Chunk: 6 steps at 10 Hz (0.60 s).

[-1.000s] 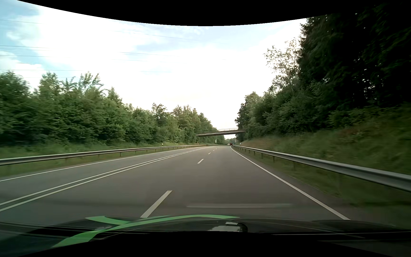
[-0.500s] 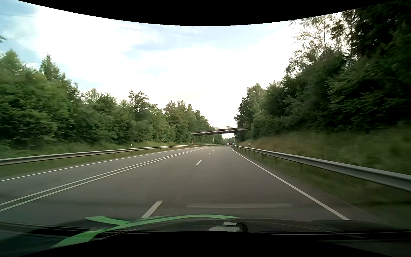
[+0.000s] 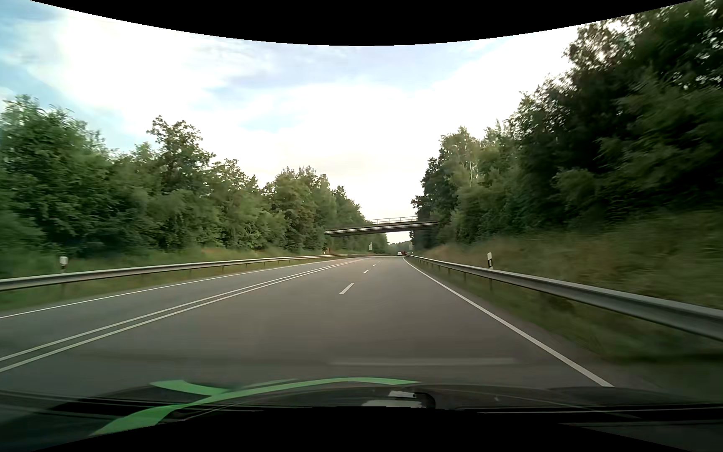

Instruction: Follow the waypoints while adhering to traffic rules and regulations

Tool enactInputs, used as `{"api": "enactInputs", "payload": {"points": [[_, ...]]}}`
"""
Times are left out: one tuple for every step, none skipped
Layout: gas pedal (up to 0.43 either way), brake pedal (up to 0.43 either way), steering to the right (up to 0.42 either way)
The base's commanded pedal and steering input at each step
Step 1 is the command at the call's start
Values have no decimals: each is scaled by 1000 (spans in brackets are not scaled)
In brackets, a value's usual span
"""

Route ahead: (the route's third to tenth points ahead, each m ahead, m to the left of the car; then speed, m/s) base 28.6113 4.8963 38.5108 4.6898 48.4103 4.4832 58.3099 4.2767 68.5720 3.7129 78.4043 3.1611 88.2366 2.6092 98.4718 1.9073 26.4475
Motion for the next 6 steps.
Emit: {"api": "enactInputs", "payload": {"points": [[319,0,4],[331,0,4],[339,0,4],[350,0,4],[358,0,4],[358,0,4]]}}
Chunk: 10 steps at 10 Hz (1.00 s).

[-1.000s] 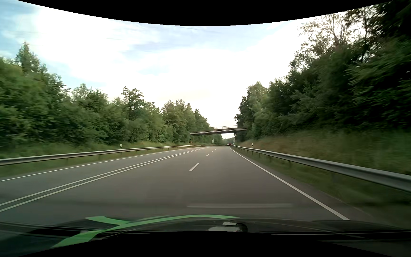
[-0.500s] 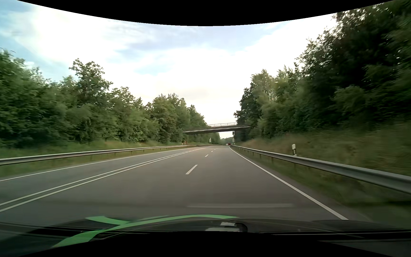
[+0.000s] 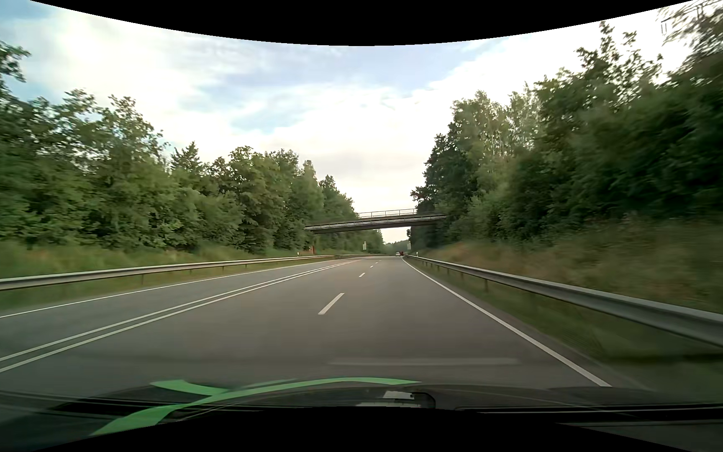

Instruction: Follow the waypoints while adhering to traffic rules and regulations

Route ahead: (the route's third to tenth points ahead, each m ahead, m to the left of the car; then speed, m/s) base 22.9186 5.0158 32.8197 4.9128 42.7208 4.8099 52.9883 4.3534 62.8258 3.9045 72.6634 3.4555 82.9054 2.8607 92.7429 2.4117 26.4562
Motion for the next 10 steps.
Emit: {"api": "enactInputs", "payload": {"points": [[350,0,4],[350,0,4],[350,0,4],[358,0,4],[378,0,4],[390,0,3],[390,0,4],[398,0,4],[398,0,3],[398,0,3]]}}
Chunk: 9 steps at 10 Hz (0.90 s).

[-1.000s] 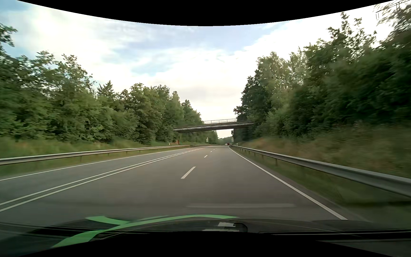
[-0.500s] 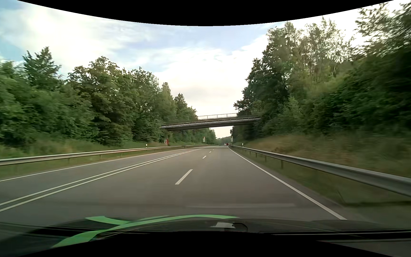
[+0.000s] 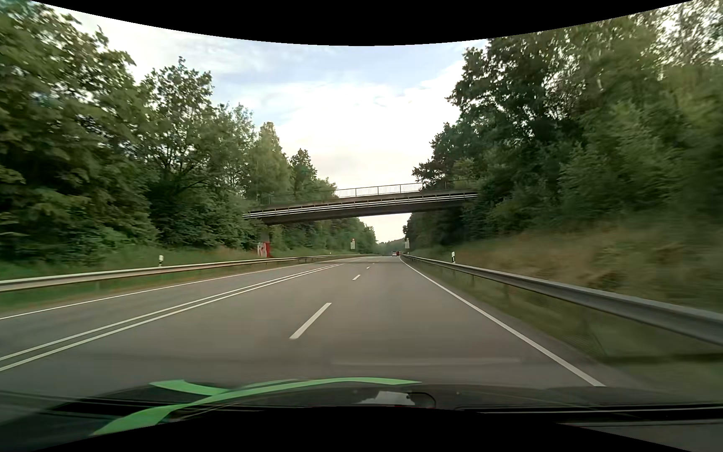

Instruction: Follow the waypoints while adhering to traffic rules and regulations

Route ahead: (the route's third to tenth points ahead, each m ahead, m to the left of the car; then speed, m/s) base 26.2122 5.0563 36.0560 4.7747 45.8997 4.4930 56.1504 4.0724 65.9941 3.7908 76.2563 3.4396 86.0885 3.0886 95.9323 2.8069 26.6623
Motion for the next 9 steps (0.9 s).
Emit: {"api": "enactInputs", "payload": {"points": [[409,0,2],[409,0,2],[409,0,2],[409,0,2],[421,0,2],[421,0,2],[421,0,2],[429,0,2],[429,0,2]]}}
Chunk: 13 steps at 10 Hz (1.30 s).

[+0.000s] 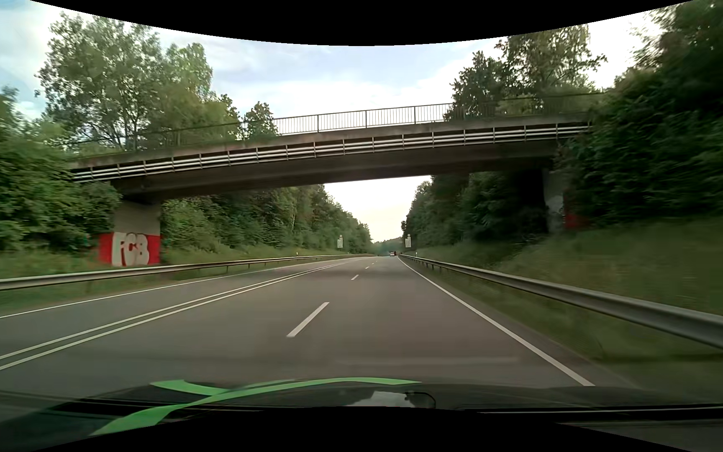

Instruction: Follow the waypoints while adhering to traffic rules and regulations

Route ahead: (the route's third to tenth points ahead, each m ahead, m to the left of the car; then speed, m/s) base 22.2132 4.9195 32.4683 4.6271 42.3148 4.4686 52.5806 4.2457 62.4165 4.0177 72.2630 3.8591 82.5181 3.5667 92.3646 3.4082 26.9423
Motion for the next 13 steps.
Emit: {"api": "enactInputs", "payload": {"points": [[429,0,2],[441,0,2],[441,0,2],[441,0,2],[449,0,1],[449,0,1],[449,0,1],[449,0,1],[449,0,1],[449,0,1],[449,0,1],[449,0,1],[429,0,1]]}}
